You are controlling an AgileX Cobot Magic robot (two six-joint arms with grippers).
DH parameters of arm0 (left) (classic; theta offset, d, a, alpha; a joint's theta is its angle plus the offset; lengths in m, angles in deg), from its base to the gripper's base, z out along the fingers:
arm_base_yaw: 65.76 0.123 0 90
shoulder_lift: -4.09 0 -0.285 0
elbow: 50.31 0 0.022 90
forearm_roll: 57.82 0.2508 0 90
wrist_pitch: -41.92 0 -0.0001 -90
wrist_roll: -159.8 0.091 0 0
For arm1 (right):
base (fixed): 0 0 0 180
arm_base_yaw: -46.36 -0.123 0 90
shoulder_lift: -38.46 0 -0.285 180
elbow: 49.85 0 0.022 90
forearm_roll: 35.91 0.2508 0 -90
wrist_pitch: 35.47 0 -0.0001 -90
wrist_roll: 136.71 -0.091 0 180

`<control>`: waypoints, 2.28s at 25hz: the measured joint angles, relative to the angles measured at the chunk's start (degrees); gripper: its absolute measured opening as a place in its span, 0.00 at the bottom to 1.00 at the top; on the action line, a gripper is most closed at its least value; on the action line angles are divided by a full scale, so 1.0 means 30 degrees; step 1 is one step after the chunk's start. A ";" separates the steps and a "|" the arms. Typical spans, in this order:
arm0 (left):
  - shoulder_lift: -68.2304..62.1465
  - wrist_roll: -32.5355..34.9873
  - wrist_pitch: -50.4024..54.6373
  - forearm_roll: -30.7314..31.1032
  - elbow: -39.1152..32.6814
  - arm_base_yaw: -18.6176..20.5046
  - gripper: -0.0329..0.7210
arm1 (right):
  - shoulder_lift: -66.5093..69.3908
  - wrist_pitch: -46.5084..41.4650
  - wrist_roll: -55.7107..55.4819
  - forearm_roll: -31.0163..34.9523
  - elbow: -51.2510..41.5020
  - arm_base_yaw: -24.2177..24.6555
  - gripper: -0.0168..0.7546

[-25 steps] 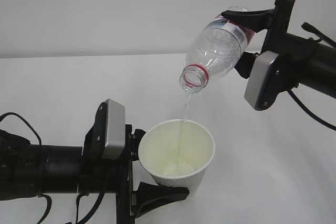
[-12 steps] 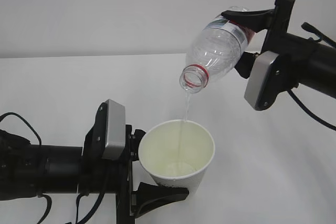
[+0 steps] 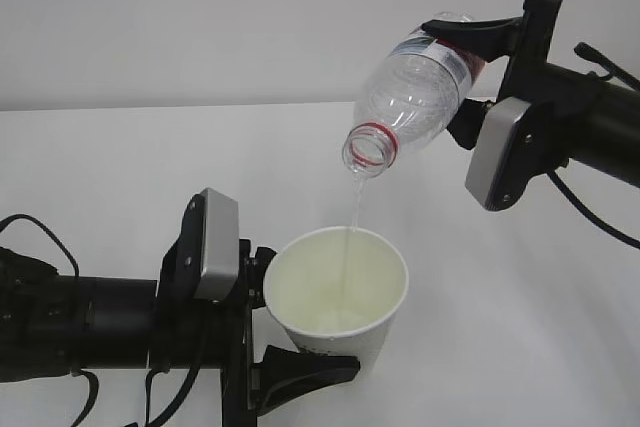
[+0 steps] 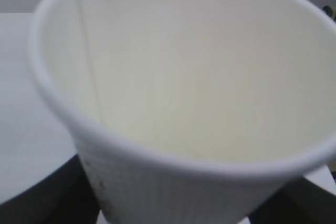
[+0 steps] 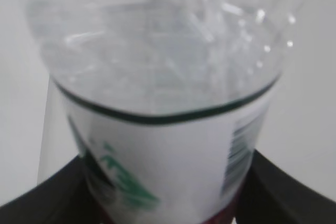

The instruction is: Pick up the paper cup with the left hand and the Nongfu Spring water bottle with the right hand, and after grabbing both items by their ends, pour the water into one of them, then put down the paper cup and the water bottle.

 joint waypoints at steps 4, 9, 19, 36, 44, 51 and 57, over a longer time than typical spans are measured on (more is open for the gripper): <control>0.0000 -0.0217 0.0000 0.0000 0.0000 0.0000 0.75 | 0.0000 0.0000 0.0000 0.0000 0.0000 0.0000 0.65; 0.0000 -0.0262 0.0000 0.0000 0.0000 0.0000 0.75 | 0.0000 0.0000 0.0193 0.0009 0.0000 0.0000 0.65; 0.0000 -0.0262 0.0043 0.0000 0.0000 0.0000 0.75 | -0.0223 0.0000 0.0894 0.0009 0.0000 0.0000 0.65; 0.0000 -0.0429 0.0094 0.0765 0.0000 0.0000 0.75 | -0.0760 0.0195 0.0801 0.0317 0.0000 0.0000 0.65; 0.0000 -0.0541 0.0126 0.1236 0.0000 0.0000 0.75 | -0.0760 0.0195 0.0801 0.0361 0.0000 0.0000 0.65; 0.0000 -0.0541 0.0126 0.1076 0.0000 0.0000 0.75 | -0.0760 0.0195 0.0801 0.0361 0.0000 0.0000 0.65; 0.0000 -0.0541 0.0126 0.1076 0.0000 0.0000 0.75 | -0.0760 0.0195 0.0801 0.0405 0.0000 0.0000 0.65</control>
